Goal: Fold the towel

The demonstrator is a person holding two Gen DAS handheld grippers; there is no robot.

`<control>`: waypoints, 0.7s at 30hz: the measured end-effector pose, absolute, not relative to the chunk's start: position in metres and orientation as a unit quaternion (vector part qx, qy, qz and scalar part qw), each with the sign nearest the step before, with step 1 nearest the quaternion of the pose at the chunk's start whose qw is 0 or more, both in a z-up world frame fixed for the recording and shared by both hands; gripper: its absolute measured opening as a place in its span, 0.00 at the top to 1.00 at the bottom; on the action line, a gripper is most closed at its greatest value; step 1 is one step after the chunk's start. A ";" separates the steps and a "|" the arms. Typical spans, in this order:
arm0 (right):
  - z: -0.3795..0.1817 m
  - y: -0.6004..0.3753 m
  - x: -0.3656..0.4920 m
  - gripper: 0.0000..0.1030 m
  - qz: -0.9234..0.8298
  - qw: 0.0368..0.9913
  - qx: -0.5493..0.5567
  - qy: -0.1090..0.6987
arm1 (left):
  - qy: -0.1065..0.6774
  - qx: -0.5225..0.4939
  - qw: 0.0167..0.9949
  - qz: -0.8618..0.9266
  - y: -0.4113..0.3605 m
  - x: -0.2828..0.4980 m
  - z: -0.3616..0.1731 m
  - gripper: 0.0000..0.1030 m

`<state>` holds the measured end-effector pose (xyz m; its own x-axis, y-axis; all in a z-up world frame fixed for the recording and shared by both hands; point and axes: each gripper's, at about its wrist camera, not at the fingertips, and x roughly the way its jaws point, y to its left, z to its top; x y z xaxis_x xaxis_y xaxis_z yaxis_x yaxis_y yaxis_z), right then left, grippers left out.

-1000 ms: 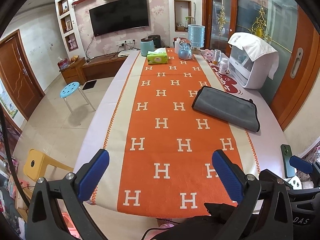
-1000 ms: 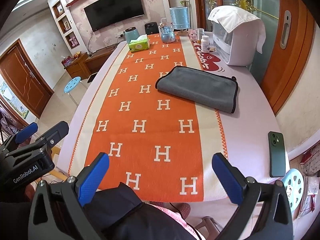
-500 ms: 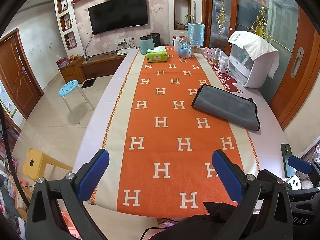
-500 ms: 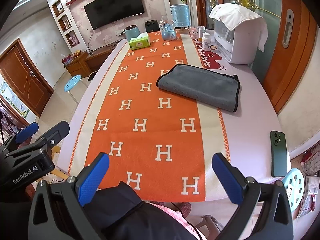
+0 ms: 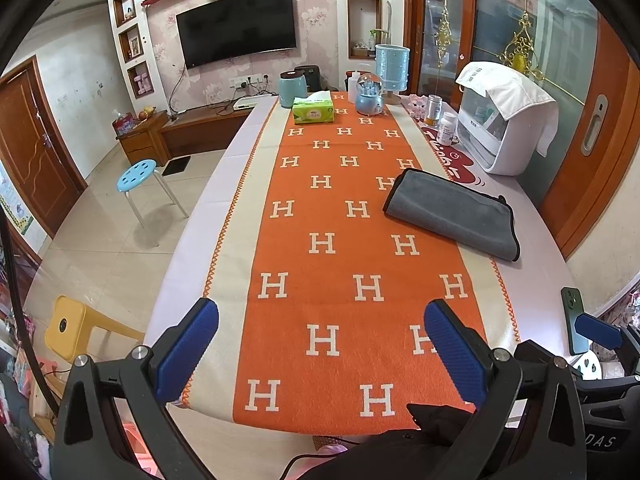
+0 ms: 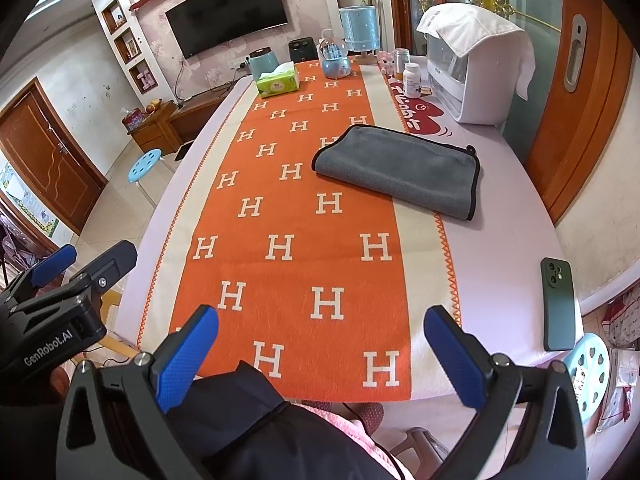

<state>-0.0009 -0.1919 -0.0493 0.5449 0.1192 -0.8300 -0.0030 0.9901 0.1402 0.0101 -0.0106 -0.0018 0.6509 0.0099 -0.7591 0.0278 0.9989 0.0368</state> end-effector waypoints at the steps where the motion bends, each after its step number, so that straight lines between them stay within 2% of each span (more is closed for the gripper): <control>1: -0.049 -0.192 -0.001 0.00 0.035 0.877 0.061 0.476 | 0.418 0.023 0.908 -0.005 -0.010 0.011 -0.002 0.01; 21: -0.050 -0.193 0.002 0.00 0.035 0.876 0.062 0.478 | 0.419 0.022 0.908 -0.005 -0.012 0.010 -0.003 0.01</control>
